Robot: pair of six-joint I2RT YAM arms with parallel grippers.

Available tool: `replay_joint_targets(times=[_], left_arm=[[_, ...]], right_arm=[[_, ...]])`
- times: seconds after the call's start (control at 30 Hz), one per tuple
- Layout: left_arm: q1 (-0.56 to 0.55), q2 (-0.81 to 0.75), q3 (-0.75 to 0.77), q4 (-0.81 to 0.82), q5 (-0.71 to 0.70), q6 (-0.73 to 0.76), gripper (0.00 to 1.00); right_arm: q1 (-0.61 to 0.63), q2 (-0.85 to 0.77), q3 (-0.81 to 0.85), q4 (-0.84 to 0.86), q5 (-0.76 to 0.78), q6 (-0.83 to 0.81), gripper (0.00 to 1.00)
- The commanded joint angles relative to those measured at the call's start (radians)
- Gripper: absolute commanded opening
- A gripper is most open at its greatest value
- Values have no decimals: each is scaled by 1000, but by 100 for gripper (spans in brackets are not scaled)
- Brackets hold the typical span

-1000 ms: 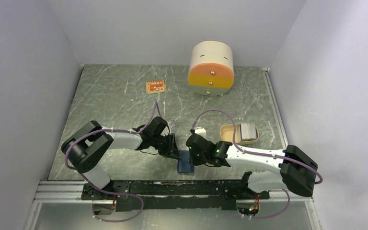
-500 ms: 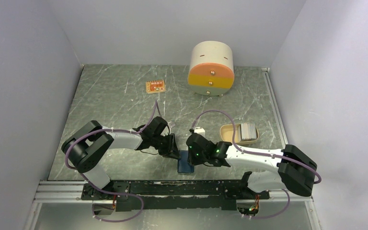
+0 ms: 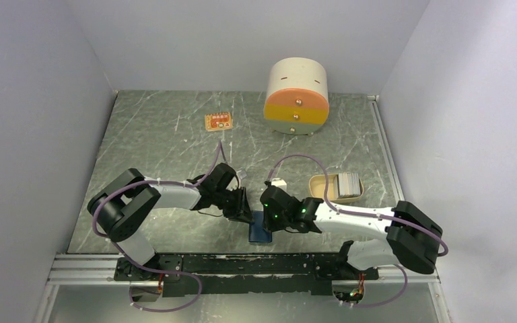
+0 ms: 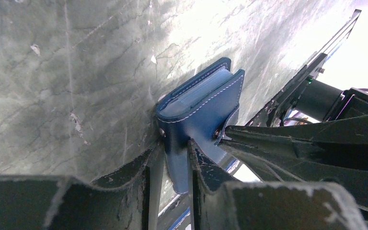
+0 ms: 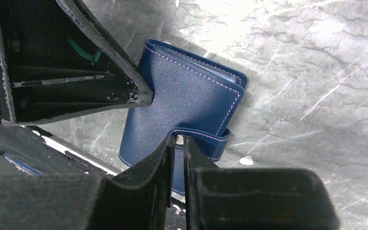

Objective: Put the credit cards into the card holder
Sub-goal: Close the card holder at the center of the board, then reset both arms

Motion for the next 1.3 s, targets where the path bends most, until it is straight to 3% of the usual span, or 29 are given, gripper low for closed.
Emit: replay_joint_targets(times=[0.0, 0.53, 0.67, 0.93, 1.0, 1.03, 1.07, 1.2, 1.27], left_arm=[[-18, 30, 17, 15, 3, 5, 30], [0, -17, 10, -13, -23, -4, 28], [63, -137, 15, -75, -57, 2, 30], [87, -437, 312, -539, -401, 118, 53], [85, -489, 395, -619, -463, 140, 58], [85, -511, 432, -656, -498, 151, 61], [86, -534, 467, -688, -524, 160, 65], [87, -605, 585, -817, -585, 204, 99], [85, -649, 601, -842, -584, 225, 99]], right_arm=[[-6, 91, 21, -63, 5, -8, 14], [-11, 240, 127, -209, 45, -44, 15], [-10, 193, 252, -299, 125, -81, 24], [-16, -93, 402, -335, 246, -126, 48], [-16, -160, 447, -323, 259, -153, 62], [-16, -187, 458, -317, 262, -168, 74], [-16, -213, 469, -319, 272, -179, 97], [-16, -309, 493, -346, 361, -188, 99], [-17, -369, 447, -331, 440, -175, 99]])
